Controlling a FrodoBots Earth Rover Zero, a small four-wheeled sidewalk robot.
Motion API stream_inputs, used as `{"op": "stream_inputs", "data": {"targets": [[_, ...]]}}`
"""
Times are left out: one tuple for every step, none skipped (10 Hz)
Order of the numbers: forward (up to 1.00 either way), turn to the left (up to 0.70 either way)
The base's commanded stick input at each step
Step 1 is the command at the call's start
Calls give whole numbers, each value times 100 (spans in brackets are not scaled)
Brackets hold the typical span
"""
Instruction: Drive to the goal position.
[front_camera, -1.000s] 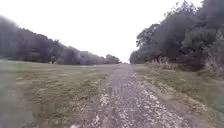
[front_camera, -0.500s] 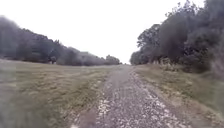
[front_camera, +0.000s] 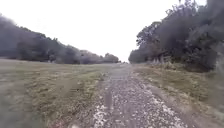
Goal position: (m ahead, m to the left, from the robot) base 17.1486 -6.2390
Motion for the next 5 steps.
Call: {"op": "stream_inputs", "data": {"targets": [[60,-14],[60,-14],[60,-14],[60,-14],[60,-14]]}}
